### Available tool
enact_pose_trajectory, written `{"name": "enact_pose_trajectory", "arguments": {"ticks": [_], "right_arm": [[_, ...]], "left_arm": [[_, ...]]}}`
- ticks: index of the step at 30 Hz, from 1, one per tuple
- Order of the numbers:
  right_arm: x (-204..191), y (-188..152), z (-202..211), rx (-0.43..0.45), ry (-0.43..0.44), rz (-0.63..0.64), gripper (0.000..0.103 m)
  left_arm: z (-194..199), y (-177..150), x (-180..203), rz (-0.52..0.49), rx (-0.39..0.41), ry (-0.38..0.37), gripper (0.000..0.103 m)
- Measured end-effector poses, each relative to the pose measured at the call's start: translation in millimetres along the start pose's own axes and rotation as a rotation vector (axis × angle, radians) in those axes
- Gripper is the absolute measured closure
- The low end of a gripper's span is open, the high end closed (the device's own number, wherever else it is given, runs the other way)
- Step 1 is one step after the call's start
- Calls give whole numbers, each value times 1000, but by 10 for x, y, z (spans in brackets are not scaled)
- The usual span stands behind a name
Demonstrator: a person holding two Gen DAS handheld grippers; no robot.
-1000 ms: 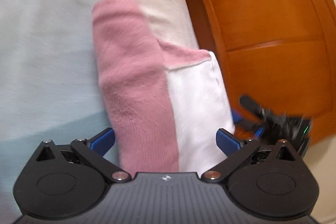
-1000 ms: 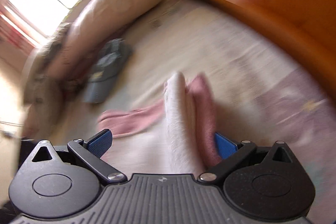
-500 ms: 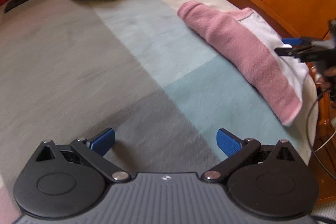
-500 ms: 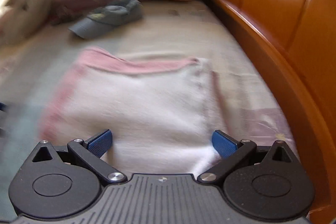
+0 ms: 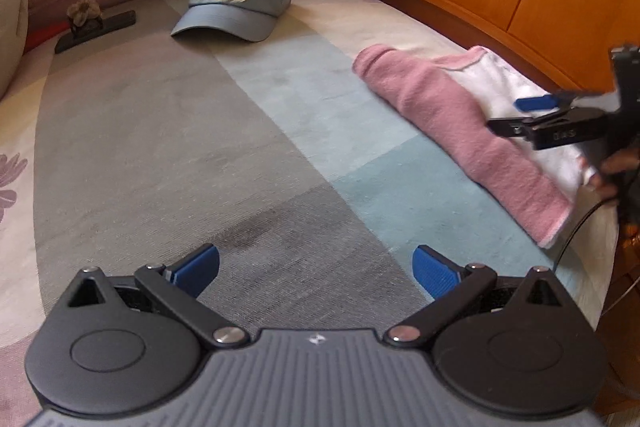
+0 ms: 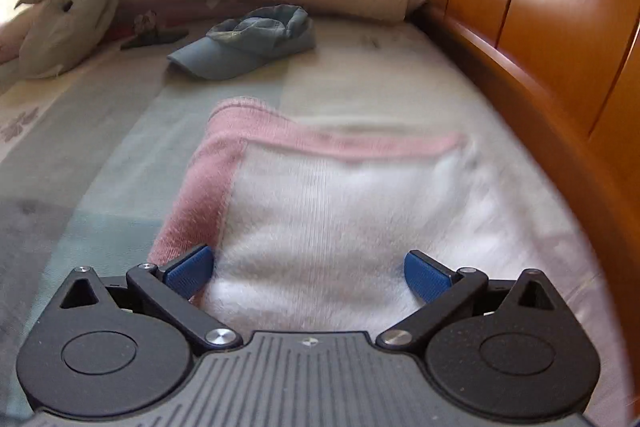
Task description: Fold clothes
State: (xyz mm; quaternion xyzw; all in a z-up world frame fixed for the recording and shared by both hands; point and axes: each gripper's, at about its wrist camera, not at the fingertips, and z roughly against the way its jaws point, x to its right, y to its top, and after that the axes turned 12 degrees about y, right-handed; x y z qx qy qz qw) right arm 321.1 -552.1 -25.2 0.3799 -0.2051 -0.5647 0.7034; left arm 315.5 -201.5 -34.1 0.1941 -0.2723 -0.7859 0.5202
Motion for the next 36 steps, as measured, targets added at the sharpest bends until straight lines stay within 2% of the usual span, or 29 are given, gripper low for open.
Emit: {"name": "enact_pose_trajectory", "arguments": {"ticks": [4, 9, 12, 14, 17, 20, 24, 27, 31, 36], "right_arm": [[-47, 45, -79, -12, -11, 6, 0], [-36, 267, -309, 3, -41, -38, 0], [73, 220, -730, -82, -62, -120, 0], [53, 144, -771, -36, -78, -114, 0], [-104, 232, -637, -66, -124, -61, 0], [-343, 192, -323, -4, -154, -5, 0], [-513, -178, -77, 23, -106, -101, 0], [-601, -543, 10, -13, -136, -150, 0], [-615, -733, 457, 116, -136, -229, 0], [-355, -536, 531, 205, -182, -225, 0]], "left_arm": [[90, -69, -59, 19, 7, -23, 1], [175, -151, -117, 26, 10, 22, 1], [221, -176, -163, 52, 10, 23, 1], [254, -191, -193, 61, 9, 19, 1], [306, -211, -229, 46, 19, 30, 1], [357, -232, -259, 31, 42, 52, 1], [372, -256, -285, 21, 64, 60, 1], [366, -246, -272, 3, 85, 82, 1], [357, -213, -218, -43, 117, 99, 1], [359, -199, -48, -73, 166, 124, 1]]}}
